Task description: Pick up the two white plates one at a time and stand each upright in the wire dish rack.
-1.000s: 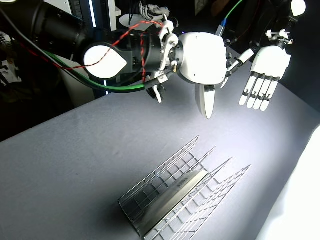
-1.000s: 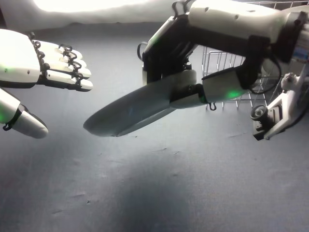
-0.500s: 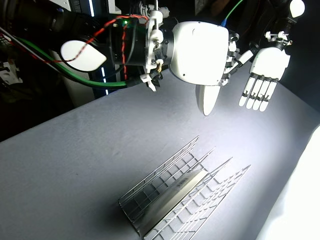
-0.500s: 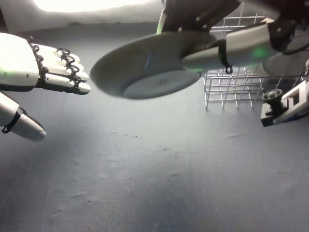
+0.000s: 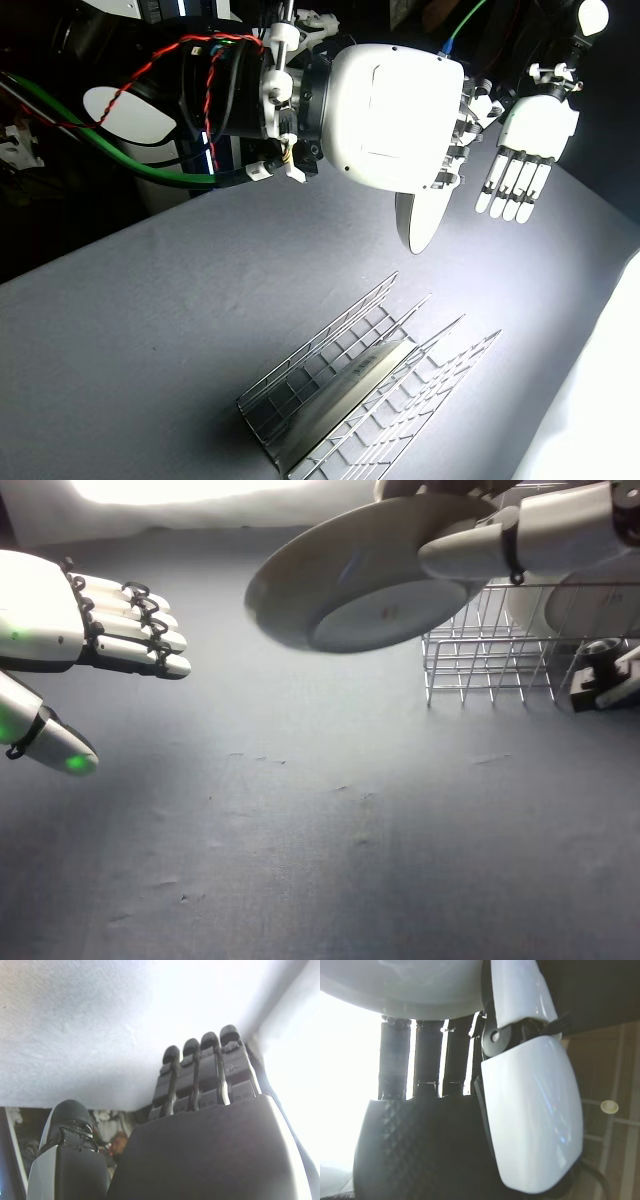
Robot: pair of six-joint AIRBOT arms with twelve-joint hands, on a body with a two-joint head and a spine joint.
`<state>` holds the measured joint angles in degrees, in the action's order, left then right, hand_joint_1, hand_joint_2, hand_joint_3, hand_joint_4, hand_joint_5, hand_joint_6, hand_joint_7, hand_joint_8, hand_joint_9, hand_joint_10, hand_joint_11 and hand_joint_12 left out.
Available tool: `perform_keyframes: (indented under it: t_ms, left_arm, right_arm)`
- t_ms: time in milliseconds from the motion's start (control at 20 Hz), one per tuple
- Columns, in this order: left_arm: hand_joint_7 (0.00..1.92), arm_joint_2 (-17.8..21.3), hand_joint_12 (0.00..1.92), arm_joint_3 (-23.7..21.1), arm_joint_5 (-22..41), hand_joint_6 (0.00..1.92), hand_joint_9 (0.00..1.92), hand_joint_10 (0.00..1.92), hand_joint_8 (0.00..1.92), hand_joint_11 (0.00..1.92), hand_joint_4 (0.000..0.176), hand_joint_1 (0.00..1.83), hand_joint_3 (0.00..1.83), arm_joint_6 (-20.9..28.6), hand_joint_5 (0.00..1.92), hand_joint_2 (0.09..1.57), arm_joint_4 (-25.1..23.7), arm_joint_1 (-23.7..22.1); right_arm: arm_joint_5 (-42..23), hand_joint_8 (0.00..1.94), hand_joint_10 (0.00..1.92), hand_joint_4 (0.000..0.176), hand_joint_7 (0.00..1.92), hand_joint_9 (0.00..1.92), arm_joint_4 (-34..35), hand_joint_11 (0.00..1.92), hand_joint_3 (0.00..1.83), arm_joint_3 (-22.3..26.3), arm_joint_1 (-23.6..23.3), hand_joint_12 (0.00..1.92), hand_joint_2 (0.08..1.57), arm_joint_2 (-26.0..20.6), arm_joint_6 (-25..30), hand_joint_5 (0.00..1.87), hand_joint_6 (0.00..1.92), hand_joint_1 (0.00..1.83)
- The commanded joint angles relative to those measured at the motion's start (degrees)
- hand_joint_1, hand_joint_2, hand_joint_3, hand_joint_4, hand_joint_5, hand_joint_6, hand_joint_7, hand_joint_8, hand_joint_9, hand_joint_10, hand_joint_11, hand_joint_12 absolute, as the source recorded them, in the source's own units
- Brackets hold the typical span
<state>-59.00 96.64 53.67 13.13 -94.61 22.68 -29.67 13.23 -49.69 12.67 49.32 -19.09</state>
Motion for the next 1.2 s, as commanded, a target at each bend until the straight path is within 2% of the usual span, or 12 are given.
perform_keyframes:
  t_ms: [0,450,600,800,900,1000,1100,1150]
  left_arm:
    - [0.03,0.7,0.0,0.0,1.0,0.0,0.0,0.0,0.0,0.0,0.0,0.0,0.0,-0.2,0.07,1.09,3.6,-0.2]
    - [0.04,0.7,0.0,-0.4,1.0,0.0,0.0,0.0,0.0,0.0,0.0,0.0,0.0,-0.2,0.08,1.1,3.4,-0.2]
    - [0.04,0.8,0.0,-0.4,1.0,0.0,0.0,0.0,0.0,0.0,0.0,0.0,0.0,-0.2,0.08,1.1,3.4,-0.2]
    - [0.02,0.8,0.0,-0.5,1.0,0.0,0.0,0.0,0.0,0.0,0.0,0.0,0.0,-0.2,0.07,1.1,3.4,-0.2]
    - [0.03,0.8,0.0,-0.5,1.0,0.01,0.0,0.0,0.01,0.0,0.0,0.0,0.0,-0.2,0.08,1.1,3.4,-0.2]
    - [0.03,0.7,0.0,-0.7,1.0,0.0,0.0,0.0,0.0,0.0,0.0,0.0,0.0,-0.2,0.07,1.08,3.4,-0.1]
    - [0.03,0.7,0.0,-0.8,1.0,0.0,0.0,0.0,0.0,0.0,0.0,0.0,0.0,-0.2,0.08,1.08,3.4,-0.1]
    - [0.03,0.7,0.0,-0.8,1.0,0.0,0.0,0.0,0.0,0.0,0.0,0.0,0.0,-0.2,0.07,1.09,3.4,0.0]
  right_arm:
    - [-8.8,0.72,0.85,0.0,1.12,1.19,0.8,1.03,0.0,-0.3,-0.9,0.87,1.04,-0.8,1.4,0.98,0.82,1.4]
    - [-9.2,0.71,0.83,0.0,1.12,1.19,2.0,1.04,0.0,-2.3,2.6,0.87,1.05,-3.5,1.3,0.94,0.89,1.4]
    - [-9.4,0.71,0.83,0.0,1.12,1.2,2.0,1.0,0.0,-3.3,3.2,0.88,1.05,-3.8,1.3,0.95,0.87,1.4]
    - [-9.8,0.66,0.82,0.0,1.15,1.2,2.0,1.03,0.0,-6.0,5.4,0.89,1.04,-3.8,1.2,0.97,0.84,1.4]
    - [-10.4,0.62,0.76,0.0,1.17,1.22,2.0,1.06,0.0,-7.0,6.8,0.87,1.03,-3.8,1.2,0.98,0.84,1.4]
    - [-11.0,0.69,0.81,0.0,1.14,1.19,1.9,1.04,0.0,-7.7,8.3,0.86,1.04,-3.8,1.0,0.97,0.85,1.4]
    - [-11.5,0.64,0.79,0.0,1.17,1.2,1.9,1.04,0.0,-8.4,9.9,0.87,1.03,-3.8,0.9,1.0,0.8,1.4]
    - [-11.8,0.66,0.79,0.0,1.15,1.21,1.9,1.02,0.0,-8.7,10.7,0.87,1.04,-3.7,0.8,0.97,0.84,1.4]
